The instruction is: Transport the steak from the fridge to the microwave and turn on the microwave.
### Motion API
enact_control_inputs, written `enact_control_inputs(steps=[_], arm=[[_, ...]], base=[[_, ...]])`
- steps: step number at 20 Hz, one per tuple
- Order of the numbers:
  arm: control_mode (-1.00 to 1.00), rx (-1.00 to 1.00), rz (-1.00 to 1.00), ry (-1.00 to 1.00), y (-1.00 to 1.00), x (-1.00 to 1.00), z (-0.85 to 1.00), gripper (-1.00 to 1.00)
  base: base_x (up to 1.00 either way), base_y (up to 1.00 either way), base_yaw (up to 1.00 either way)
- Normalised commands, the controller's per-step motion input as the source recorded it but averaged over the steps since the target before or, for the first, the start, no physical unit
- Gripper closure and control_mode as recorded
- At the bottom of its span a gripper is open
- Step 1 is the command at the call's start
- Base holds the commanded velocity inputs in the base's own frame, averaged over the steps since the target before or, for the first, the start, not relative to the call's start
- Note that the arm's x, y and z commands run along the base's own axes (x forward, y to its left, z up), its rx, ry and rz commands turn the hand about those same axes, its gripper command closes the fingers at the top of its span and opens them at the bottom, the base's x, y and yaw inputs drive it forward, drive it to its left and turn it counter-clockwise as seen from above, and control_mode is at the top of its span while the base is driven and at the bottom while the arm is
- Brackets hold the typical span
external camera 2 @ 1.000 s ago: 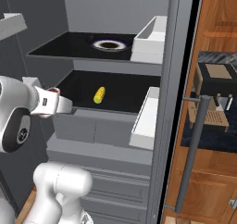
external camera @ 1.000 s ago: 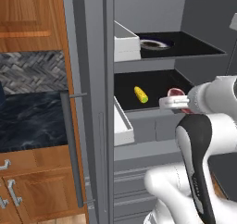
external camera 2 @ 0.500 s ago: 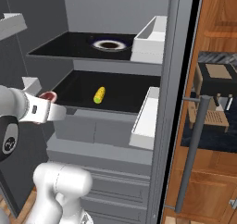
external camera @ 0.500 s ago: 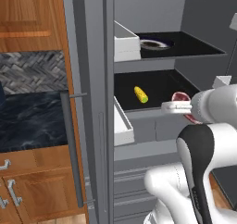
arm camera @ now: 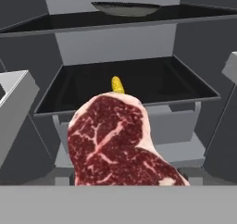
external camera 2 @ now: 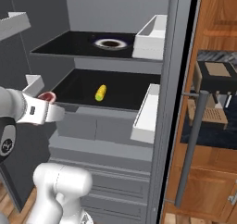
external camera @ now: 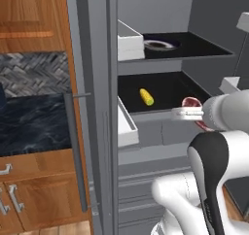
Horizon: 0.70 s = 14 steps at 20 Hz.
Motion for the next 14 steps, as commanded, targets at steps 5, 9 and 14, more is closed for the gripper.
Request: enact_control_inputs(steps=[5, 9, 14], arm=[[1.00, 0.00, 0.00, 0.00, 0.00, 0.00, 0.00, 1.00], [1.00, 0.00, 0.00, 0.00, 0.00, 0.00, 0.00, 1.00], [1.00, 0.00, 0.00, 0.00, 0.00, 0.00, 0.00, 1.00]], base=[[-0.78, 0.00, 0.00], [-0.75, 0.00, -0.04], [-0.70, 0.00, -0.14]])
